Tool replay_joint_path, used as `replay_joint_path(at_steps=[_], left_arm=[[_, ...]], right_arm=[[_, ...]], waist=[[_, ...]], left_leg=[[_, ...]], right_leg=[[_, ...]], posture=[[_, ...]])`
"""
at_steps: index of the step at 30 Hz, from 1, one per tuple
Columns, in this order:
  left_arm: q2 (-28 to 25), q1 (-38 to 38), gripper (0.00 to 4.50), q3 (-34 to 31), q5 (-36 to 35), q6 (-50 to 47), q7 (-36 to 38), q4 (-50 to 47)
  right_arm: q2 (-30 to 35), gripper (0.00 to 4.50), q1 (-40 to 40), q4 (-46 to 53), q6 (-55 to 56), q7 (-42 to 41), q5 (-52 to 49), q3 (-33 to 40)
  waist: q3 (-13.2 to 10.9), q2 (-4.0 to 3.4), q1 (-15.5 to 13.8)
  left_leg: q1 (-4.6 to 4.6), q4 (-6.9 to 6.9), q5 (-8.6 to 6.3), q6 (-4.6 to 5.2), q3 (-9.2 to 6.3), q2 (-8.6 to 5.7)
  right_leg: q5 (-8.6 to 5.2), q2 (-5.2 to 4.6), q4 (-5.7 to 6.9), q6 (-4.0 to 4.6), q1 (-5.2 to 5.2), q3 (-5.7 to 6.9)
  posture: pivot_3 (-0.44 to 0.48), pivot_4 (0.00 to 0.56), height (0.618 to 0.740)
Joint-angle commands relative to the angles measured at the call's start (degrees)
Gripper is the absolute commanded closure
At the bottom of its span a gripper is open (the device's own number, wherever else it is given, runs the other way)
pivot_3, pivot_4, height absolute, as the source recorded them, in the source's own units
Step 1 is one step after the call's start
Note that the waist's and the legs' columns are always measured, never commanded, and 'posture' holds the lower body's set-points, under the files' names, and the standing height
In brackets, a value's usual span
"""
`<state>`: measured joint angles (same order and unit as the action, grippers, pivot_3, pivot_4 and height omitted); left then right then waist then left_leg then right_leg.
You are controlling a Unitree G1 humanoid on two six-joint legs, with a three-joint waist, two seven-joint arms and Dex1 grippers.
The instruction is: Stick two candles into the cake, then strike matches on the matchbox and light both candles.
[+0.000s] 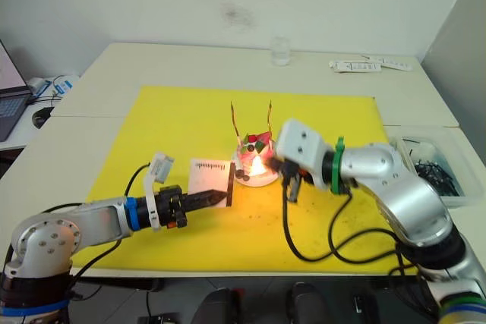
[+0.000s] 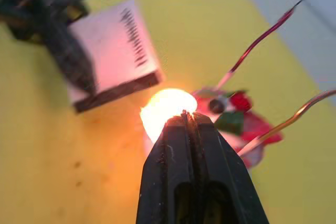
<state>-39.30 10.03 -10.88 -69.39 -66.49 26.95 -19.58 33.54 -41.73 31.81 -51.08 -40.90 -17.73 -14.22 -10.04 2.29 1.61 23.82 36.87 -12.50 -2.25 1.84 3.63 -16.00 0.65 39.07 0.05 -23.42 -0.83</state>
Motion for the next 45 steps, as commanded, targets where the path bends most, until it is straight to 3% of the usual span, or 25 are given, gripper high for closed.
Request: replay_joint_path(at_steps=[1,6,16,45], left_arm=[[0.33,0.09,4.5,-0.08,1.1,1.85,1.51,-1.32],[1.35,0.69,4.5,0.72,1.66,1.96,1.87,-1.42],[2.77,2.32,4.5,1.51,3.07,1.82,2.44,-0.7],[3.34,3.18,4.5,1.62,3.44,1.3,3.16,-0.74]], right_arm=[[-3.87,4.47,-4.27,-2.37,0.84,6.05,3.95,-0.54],[-7.65,4.47,-6.01,-7.48,7.06,9.75,10.47,-5.32],[-10.02,4.47,-6.4,-14.51,17.11,10.26,17.57,-6.72],[-13.78,4.47,-6.18,-18.87,22.08,8.05,24.63,-6.99]], waist=[[0.0,0.0,-0.31],[0.0,0.0,-0.27],[0.0,0.0,-0.11],[0.0,0.0,-0.08]], left_leg=[[0.01,0.0,0.0,0.0,-0.01,0.01],[0.09,0.01,0.0,0.0,0.16,-0.06],[0.11,0.01,0.0,0.01,0.1,-0.03],[0.1,0.0,0.0,0.0,0.1,0.0]], right_leg=[[0.0,0.0,0.0,0.03,0.0,0.01],[0.0,-0.23,-0.09,0.03,0.0,-0.13],[0.0,-0.18,-0.04,0.03,-0.03,-0.06],[0.13,-0.17,-0.03,0.25,-0.04,-0.06]], posture=[[0.0,0.15,0.74],[0.0,0.15,0.74],[0.0,0.15,0.74],[0.0,0.15,0.74]])
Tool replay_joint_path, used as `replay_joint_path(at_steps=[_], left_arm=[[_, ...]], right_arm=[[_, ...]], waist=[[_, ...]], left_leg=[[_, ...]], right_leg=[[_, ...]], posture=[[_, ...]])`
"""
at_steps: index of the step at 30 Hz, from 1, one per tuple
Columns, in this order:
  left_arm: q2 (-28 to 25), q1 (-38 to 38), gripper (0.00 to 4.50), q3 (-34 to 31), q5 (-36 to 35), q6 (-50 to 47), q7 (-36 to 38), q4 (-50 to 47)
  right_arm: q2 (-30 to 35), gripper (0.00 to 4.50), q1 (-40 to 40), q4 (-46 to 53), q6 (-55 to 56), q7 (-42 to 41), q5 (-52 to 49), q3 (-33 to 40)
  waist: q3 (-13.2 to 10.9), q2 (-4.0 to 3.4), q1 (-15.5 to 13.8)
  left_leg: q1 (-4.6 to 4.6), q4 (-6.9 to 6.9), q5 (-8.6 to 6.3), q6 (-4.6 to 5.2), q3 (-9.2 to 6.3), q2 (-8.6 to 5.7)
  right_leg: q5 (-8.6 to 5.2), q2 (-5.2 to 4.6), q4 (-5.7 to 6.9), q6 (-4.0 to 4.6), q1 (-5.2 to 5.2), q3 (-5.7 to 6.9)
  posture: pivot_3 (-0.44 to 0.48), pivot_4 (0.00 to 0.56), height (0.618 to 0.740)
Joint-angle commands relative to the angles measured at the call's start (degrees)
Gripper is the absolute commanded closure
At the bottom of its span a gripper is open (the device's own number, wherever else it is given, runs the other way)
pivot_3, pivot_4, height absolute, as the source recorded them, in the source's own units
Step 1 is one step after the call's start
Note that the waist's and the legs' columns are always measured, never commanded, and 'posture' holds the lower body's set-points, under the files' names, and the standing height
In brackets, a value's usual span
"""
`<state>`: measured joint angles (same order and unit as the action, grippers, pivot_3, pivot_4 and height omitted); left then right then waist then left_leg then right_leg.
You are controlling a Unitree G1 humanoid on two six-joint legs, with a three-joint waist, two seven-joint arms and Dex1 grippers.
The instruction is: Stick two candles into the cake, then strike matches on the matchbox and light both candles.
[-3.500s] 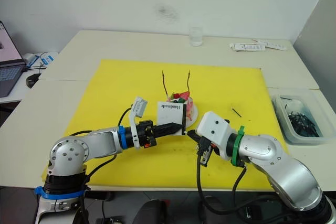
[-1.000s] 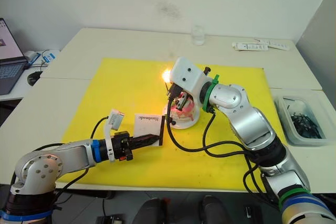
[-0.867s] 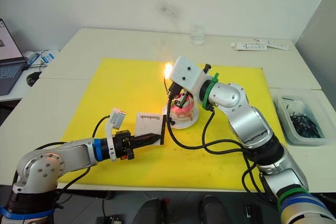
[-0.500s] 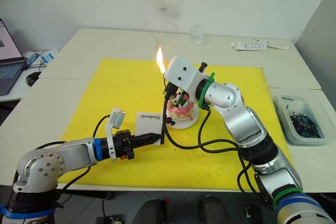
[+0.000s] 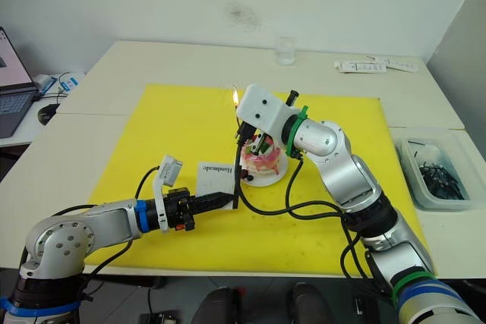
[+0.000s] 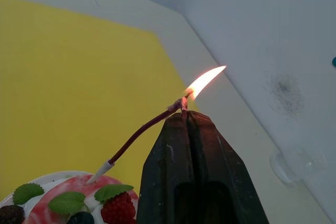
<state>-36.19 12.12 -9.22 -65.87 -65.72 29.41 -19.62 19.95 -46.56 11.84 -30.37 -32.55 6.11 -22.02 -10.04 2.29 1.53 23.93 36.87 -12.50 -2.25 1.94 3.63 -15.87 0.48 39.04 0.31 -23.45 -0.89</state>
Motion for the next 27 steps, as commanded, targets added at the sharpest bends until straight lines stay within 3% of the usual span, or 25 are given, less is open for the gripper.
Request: replay_joint_path(at_steps=[1,27], left_arm=[[0.25,1.15,4.5,-0.01,-0.02,0.53,0.71,-0.62],[0.87,1.23,4.5,0.37,0.16,0.16,0.8,-0.93]], right_arm=[[-0.14,4.47,-1.21,1.25,1.33,-0.36,0.75,0.9],[0.53,4.47,-0.65,0.57,3.36,-0.94,3.06,0.42]], waist=[[0.0,0.0,0.0],[0.0,0.0,0.0]], left_leg=[[0.0,0.0,0.0,0.0,0.0,0.0],[0.0,0.0,0.0,0.0,0.0,0.0]], right_leg=[[0.0,0.0,0.0,0.0,0.0,0.0],[0.0,0.0,-0.01,-0.01,0.0,-0.01]], posture=[[0.0,0.15,0.74],[0.0,0.15,0.74]])
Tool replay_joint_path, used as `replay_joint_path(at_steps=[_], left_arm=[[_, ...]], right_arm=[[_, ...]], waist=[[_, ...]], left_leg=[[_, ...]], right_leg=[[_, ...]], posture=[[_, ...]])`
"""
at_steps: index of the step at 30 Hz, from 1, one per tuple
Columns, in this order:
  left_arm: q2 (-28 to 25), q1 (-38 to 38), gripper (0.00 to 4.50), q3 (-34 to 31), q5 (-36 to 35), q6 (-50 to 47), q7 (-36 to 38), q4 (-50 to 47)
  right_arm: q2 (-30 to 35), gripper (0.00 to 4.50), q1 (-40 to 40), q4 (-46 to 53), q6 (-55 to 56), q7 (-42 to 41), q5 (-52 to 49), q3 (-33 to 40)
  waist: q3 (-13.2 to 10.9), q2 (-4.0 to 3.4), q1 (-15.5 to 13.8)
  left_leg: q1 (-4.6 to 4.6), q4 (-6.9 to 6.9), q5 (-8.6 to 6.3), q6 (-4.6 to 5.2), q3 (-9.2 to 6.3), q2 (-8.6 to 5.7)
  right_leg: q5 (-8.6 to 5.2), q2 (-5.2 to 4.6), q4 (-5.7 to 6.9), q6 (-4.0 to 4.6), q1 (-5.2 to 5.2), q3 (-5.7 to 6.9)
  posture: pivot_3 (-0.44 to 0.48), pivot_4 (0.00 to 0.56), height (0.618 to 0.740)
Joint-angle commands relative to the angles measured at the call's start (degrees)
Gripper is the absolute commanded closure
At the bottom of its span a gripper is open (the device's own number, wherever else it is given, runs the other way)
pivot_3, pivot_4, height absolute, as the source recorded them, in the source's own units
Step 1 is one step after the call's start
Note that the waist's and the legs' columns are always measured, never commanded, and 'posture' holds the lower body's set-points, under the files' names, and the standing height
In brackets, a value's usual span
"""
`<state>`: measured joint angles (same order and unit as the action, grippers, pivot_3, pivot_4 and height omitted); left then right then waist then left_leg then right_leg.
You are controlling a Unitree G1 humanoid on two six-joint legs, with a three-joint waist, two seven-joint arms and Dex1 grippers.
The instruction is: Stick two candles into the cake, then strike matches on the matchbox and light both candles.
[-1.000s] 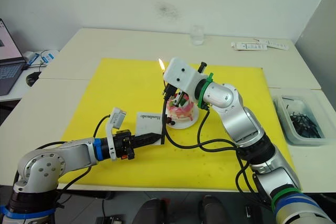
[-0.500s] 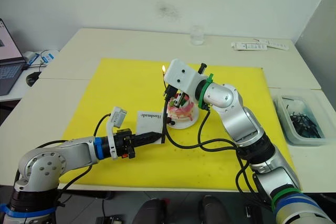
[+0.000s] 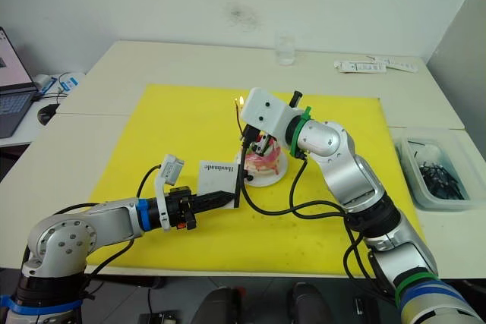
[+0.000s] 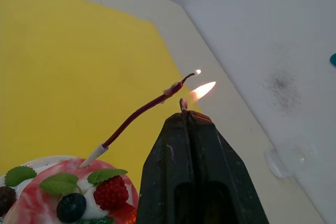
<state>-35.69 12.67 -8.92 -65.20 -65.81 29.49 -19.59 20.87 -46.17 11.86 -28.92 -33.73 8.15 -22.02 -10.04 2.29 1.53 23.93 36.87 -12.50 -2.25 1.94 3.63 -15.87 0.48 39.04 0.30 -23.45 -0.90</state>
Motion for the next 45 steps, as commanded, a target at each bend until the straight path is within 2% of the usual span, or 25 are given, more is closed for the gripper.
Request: replay_joint_path(at_steps=[1,14,22,27,31,36,40,45], left_arm=[[0.4,0.67,4.5,0.11,-0.54,0.21,0.7,-1.0],[0.77,0.64,4.5,0.31,-0.77,0.22,0.34,-1.23],[1.91,0.93,4.5,0.67,-0.58,0.22,-0.22,-1.18],[2.54,1.47,4.5,1.35,-0.6,-0.24,0.14,-0.76],[2.57,1.58,4.5,2.13,-0.61,-0.57,0.73,-0.56],[2.8,1.65,4.5,2.77,-0.47,-0.59,1.26,-0.31],[3.15,1.32,4.5,3.82,-0.32,-0.62,1.89,-0.85],[3.63,1.01,4.5,5.18,0.09,-0.47,2.31,-1.52]], right_arm=[[-0.48,4.47,-1.1,0.47,2.19,0.21,1.18,0.31],[-0.49,4.47,-0.6,1.16,2.86,-0.86,2.47,0.56],[3.42,4.47,3.13,9.75,-3.62,-4.78,-1.04,4.8],[8.06,4.47,8.85,21.4,-12.57,-11.01,-9.19,9.6],[11.36,4.47,14.75,30.1,-21.22,-11.84,-14.67,14.95],[13.36,4.47,22.8,37.36,-30.24,-8.33,-17.69,23.24],[15.33,4.47,31.38,35.98,-30.0,-4.7,-15.65,34.19],[14.43,4.47,36.17,28.62,-26.73,0.2,-15.19,45.56]], waist=[[0.0,0.0,0.0],[0.0,0.0,0.0],[0.0,0.0,-0.04],[0.0,0.0,-0.15],[0.0,0.0,-0.12],[0.0,0.0,-0.09],[0.0,0.0,-0.12],[0.0,0.0,-0.1]], left_leg=[[0.0,0.0,0.0,0.0,0.0,0.0],[0.0,0.0,0.0,0.0,0.0,0.0],[0.01,0.0,0.0,0.0,0.01,-0.01],[0.01,-0.02,0.0,0.0,-0.06,-0.02],[0.0,-0.02,0.0,0.0,-0.04,-0.02],[-0.03,-0.01,0.0,0.0,-0.05,-0.01],[-0.03,0.02,0.0,0.0,-0.04,-0.07],[-0.04,0.04,0.0,0.0,0.03,-0.12]], right_leg=[[0.0,0.0,0.0,0.0,0.0,0.0],[0.0,0.0,0.0,0.0,0.0,0.0],[0.0,-0.02,-0.02,0.0,0.0,0.0],[-0.02,-0.02,-0.02,-0.03,0.03,0.06],[-0.13,-0.03,-0.03,-0.22,0.04,0.04],[-0.13,-0.02,-0.01,-0.23,0.05,0.04],[-0.14,-0.03,-0.02,-0.23,0.07,0.03],[-0.14,-0.04,-0.04,-0.24,0.08,-0.05]], posture=[[0.0,0.15,0.74],[0.0,0.15,0.74],[0.0,0.15,0.74],[0.0,0.15,0.74],[0.0,0.15,0.74],[0.0,0.15,0.74],[0.0,0.15,0.74],[0.0,0.15,0.74]])
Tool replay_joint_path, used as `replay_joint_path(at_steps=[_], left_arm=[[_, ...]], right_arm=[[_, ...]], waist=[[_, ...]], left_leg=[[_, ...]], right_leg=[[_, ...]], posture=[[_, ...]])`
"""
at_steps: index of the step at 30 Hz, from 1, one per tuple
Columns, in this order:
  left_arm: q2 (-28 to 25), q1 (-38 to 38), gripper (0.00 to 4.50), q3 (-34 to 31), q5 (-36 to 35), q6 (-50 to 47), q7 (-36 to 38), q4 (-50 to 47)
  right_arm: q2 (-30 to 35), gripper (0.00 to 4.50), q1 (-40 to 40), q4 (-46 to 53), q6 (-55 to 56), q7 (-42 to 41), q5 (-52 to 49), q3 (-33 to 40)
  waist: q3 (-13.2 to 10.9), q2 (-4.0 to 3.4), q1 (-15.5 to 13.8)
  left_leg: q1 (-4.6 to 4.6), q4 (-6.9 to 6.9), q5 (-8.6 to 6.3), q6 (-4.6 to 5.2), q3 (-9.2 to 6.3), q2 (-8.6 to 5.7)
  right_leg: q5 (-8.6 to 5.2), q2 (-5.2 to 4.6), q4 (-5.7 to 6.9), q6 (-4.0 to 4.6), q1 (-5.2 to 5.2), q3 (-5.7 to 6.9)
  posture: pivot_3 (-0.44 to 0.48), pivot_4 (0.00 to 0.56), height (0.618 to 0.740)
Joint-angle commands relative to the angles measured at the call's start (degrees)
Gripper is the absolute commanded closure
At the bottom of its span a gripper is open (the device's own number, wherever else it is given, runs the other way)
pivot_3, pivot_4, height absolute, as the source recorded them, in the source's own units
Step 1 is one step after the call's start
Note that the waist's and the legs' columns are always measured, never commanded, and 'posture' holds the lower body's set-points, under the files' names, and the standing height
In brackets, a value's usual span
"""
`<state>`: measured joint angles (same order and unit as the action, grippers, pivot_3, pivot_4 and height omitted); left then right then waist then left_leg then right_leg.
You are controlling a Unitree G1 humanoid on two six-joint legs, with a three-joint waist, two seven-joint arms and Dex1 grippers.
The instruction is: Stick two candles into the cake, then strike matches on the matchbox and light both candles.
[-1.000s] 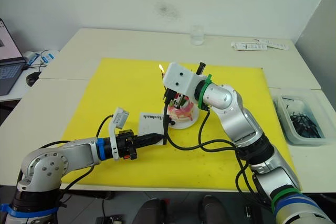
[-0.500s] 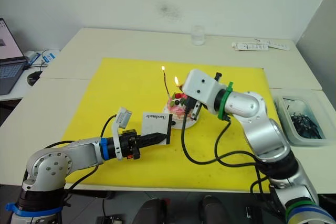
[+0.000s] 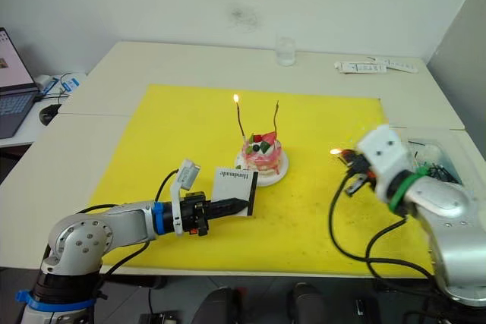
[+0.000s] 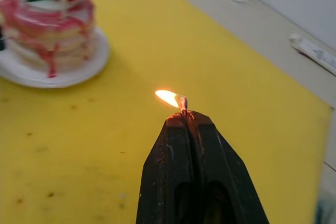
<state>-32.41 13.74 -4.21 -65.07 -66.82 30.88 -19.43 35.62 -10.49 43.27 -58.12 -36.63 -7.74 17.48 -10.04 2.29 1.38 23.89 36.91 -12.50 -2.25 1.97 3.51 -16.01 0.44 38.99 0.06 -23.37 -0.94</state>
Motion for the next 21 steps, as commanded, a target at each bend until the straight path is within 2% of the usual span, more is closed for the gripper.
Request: replay_joint_path(at_steps=[1,9,15,16,18,21], left_arm=[[0.66,0.04,4.5,0.73,0.03,0.61,0.9,-1.62],[2.67,0.49,4.5,1.73,0.29,0.82,0.08,-1.57],[3.69,-0.06,4.5,1.54,0.6,0.72,-0.5,-1.8],[3.78,-0.14,4.5,1.5,0.68,0.7,-0.58,-1.83],[3.77,-0.34,4.5,1.29,0.81,0.7,-0.65,-1.85],[3.61,-0.62,4.5,1.03,0.96,0.77,-0.67,-1.85]], right_arm=[[-0.3,4.47,1.01,-5.9,4.12,4.77,1.54,7.58],[-2.14,4.47,-3.87,-24.39,8.46,18.97,5.16,12.33],[-3.1,4.47,-8.22,-33.57,8.89,24.62,4.15,14.19],[-3.13,4.08,-8.59,-34.54,9.3,25.25,3.96,14.42],[-3.18,3.63,-8.92,-35.24,10.4,25.8,3.4,14.64],[-3.75,2.59,-8.88,-33.47,10.93,26.32,2.22,15.1]], waist=[[0.0,0.0,0.12],[0.02,-0.07,0.3],[0.04,-0.14,0.24],[0.04,-0.14,0.23],[0.05,-0.18,0.23],[0.06,-0.23,0.29]], left_leg=[[-0.01,0.0,0.0,0.0,0.0,0.01],[-0.04,-0.01,0.0,0.0,0.02,-0.03],[-0.03,-0.03,0.0,0.01,0.01,-0.03],[-0.03,-0.03,0.0,0.01,0.02,-0.03],[-0.03,-0.03,0.0,0.0,0.02,-0.02],[-0.04,-0.03,0.0,0.01,0.05,-0.01]], right_leg=[[0.0,0.01,0.0,0.0,0.0,0.0],[0.0,0.27,0.02,0.0,0.01,-0.06],[0.0,0.37,0.02,0.01,0.0,-0.04],[0.0,0.37,0.02,0.0,0.0,-0.05],[0.0,0.38,0.02,0.0,0.0,-0.06],[0.0,0.38,0.02,0.0,0.0,-0.1]], posture=[[0.0,0.15,0.74],[0.0,0.15,0.74],[0.0,0.15,0.74],[0.0,0.15,0.74],[0.0,0.15,0.74],[0.0,0.15,0.74]])
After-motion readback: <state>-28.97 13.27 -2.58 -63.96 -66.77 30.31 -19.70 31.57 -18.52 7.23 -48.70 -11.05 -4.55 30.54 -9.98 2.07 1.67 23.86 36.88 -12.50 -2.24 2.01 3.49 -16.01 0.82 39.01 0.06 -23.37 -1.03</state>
